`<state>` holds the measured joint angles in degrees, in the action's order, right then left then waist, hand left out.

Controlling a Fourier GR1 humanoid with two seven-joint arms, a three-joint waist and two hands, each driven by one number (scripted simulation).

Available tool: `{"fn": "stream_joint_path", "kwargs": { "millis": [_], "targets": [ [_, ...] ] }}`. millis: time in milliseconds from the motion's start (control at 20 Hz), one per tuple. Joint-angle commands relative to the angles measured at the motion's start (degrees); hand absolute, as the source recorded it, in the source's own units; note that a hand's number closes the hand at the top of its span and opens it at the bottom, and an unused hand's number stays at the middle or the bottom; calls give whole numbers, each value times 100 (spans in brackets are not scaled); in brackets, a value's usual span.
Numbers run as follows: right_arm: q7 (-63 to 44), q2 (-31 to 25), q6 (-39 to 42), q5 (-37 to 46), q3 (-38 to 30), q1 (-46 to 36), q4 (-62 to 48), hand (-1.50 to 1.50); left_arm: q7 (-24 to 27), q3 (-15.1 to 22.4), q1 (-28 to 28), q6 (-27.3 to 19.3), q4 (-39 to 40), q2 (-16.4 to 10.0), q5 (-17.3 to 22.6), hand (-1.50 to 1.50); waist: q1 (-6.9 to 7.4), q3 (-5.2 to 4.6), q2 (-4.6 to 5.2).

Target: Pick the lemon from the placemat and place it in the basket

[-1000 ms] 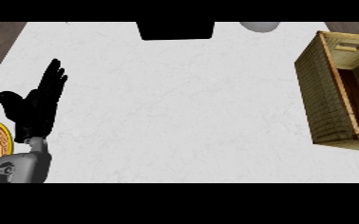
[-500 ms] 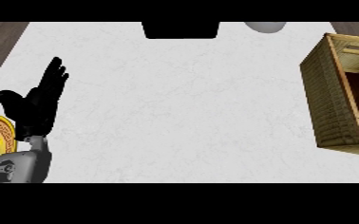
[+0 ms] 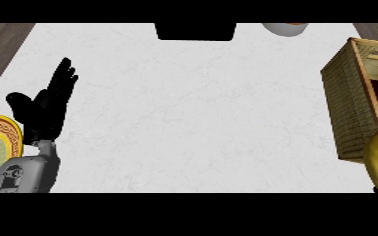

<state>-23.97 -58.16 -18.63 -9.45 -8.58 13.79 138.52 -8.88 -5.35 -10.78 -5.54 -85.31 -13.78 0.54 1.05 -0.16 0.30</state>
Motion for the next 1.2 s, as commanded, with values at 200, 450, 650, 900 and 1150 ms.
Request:
{"fn": "stream_joint_path", "kwargs": {
  "millis": [200,450,650,900,1150],
  "targets": [
    [-769,-265,725,-955,102,-1851,-1594,150,-218,220,4,-136,-192,202,-216,0,29,13,-7],
    [-535,-34,1433,-844,120,-2317,-2471,150,59,-251,-202,95,221,-50,39,0,-58,14,-17],
    [211,340,1923,-721,-25,-2343,-3387,150,-250,-116,-52,26,-120,1,-96,0,-73,19,-26],
    [245,559,2454,-794,-128,-2902,-4064,150,284,-108,44,98,257,209,-87,0,-82,16,-26],
    [779,703,3084,-682,-343,-3255,-5143,150,-75,-211,-140,153,100,61,-79,0,-70,17,-20]
  ]
}}
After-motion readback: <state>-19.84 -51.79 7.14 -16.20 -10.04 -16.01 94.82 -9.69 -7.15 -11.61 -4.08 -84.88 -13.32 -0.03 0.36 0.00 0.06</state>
